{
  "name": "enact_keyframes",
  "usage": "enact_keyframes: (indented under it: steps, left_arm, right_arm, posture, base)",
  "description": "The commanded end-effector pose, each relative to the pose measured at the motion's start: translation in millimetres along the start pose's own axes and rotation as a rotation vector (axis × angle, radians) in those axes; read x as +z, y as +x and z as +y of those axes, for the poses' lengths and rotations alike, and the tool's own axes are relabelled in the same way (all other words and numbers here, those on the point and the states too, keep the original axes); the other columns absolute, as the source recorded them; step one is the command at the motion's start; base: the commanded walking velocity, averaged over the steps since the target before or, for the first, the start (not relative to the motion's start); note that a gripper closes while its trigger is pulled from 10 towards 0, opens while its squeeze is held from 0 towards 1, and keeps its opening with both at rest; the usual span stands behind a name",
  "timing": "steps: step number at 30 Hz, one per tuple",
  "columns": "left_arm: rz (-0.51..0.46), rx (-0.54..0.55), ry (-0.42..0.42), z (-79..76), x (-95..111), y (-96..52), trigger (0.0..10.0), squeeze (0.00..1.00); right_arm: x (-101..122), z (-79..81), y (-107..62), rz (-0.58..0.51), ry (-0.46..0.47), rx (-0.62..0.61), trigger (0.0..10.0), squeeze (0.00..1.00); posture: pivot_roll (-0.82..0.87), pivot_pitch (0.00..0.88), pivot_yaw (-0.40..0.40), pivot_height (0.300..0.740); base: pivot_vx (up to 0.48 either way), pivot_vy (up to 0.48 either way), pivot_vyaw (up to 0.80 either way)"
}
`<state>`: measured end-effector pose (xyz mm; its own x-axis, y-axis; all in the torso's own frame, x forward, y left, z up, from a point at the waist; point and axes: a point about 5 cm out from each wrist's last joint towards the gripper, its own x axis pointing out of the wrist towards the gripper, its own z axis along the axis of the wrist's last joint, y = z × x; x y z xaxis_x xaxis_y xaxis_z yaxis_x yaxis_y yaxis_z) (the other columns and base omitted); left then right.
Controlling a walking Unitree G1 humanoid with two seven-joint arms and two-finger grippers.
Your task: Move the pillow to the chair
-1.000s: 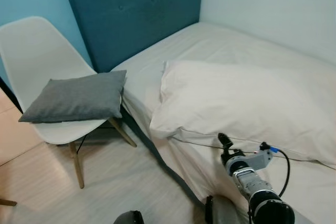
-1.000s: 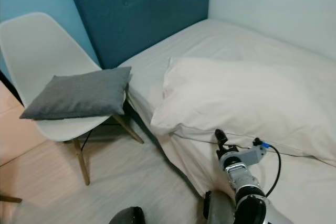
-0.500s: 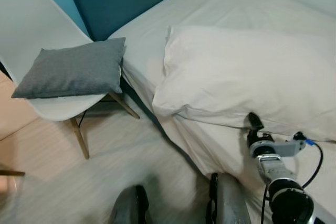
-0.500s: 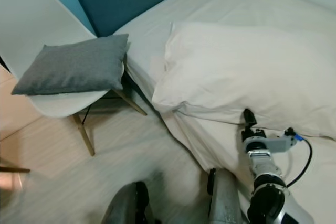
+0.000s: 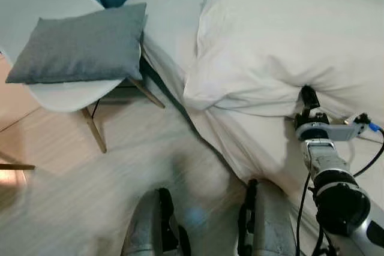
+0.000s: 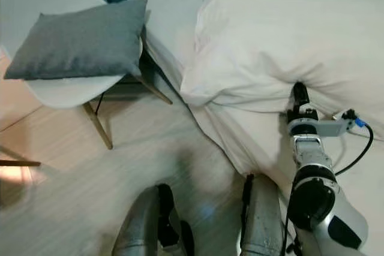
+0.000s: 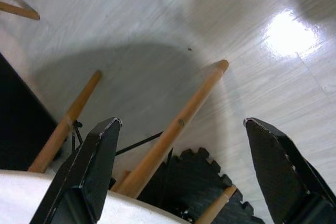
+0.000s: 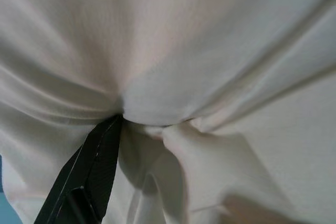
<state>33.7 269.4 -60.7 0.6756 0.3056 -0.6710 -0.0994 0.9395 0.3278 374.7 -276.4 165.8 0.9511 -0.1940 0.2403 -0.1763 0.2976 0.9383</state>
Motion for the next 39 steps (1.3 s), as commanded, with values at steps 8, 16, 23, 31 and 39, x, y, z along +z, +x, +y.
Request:
enact_keyframes:
  steps: [8, 16, 23, 31, 39]
  left_arm:
    - [0.049, 0.003, 0.037, 5.9, -10, -19.4, 10.0, 0.00]
    - [0.050, 0.002, 0.043, 5.1, -8, -20.0, 10.0, 0.00]
    - [0.052, 0.019, 0.031, 2.1, -1, -11.9, 10.0, 0.00]
    - [-0.003, 0.069, 0.004, 9.4, 26, 14.0, 10.0, 0.00]
    - [-0.113, 0.146, -0.085, 21.5, 86, 61.3, 10.0, 0.00]
  right_arm:
    - [-7, 49.8, 26.5, -0.014, 0.071, 0.199, 0.0, 0.00]
    - [-2, 68.5, 34.4, -0.014, 0.020, 0.268, 0.0, 0.00]
    - [5, 76.0, 36.7, -0.005, -0.049, 0.306, 0.0, 0.00]
    - [-1, 84.3, 37.9, 0.054, -0.208, 0.367, 0.0, 0.00]
    - [-8, 113.3, 36.1, 0.118, -0.213, 0.606, 0.0, 0.00]
  posture:
    - [0.21, 0.550, 0.130, 0.556]
    - [0.20, 0.540, 0.119, 0.556]
    - [0.18, 0.497, 0.093, 0.556]
    - [0.14, 0.414, 0.066, 0.556]
    - [0.06, 0.274, 0.044, 0.561]
  base:
    - [0.000, 0.000, 0.00]
    - [0.000, 0.000, 0.00]
    - [0.000, 0.000, 0.00]
    - [0.000, 0.000, 0.00]
    - [0.000, 0.000, 0.00]
